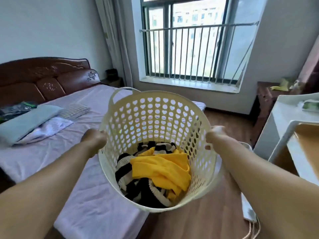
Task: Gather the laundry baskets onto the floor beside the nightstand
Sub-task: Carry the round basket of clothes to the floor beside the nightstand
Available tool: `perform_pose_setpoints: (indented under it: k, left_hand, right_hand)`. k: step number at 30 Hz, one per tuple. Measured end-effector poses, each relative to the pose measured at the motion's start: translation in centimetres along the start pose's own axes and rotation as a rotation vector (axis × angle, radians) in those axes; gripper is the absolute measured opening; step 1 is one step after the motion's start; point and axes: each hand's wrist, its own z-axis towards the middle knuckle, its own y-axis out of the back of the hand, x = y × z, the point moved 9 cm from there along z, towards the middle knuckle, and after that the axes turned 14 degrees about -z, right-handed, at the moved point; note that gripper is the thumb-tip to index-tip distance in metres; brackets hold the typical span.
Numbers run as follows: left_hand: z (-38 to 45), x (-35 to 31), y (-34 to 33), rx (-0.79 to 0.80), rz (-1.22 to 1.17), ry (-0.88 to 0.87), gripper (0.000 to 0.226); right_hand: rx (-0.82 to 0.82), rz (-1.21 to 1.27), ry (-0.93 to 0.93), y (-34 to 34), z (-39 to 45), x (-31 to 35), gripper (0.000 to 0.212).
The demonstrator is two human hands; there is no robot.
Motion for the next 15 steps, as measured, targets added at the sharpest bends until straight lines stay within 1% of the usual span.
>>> perform_pose_setpoints:
  k: [4, 7, 9, 12, 15]
  left_hand:
    - [3.4, -4.8, -8.0, 0.115, -0.061, -0.023, 0.043]
    - [6.8, -8.4, -13.9, 0.183, -0.053, -0.069, 0.041]
    - [9.0, -11.0, -18.4, 0.255, -0.076, -0.095, 0.04]
    - [12.8, -15.5, -25.1, 0.333, -0.08, -0.13, 0.037]
    - [15.3, -18.5, -30.0, 0.387, -0.082, -0.118, 0.034]
  right_hand:
    - [-0.086, 0.017, -0.015, 4.0, 5.8, 0.2, 0.031]
    - [-0.083, 0.008, -0.05, 5.4, 10.6, 0.6, 0.034]
    - [-0.121, 0.012, -0.072, 6.5, 13.7, 0.9, 0.034]
    - [-0.237, -0.062, -0.078, 8.8, 19.0, 2.1, 0.028]
    - [-0.261, -0.125, -0.087, 10.4, 23.4, 2.7, 0.027]
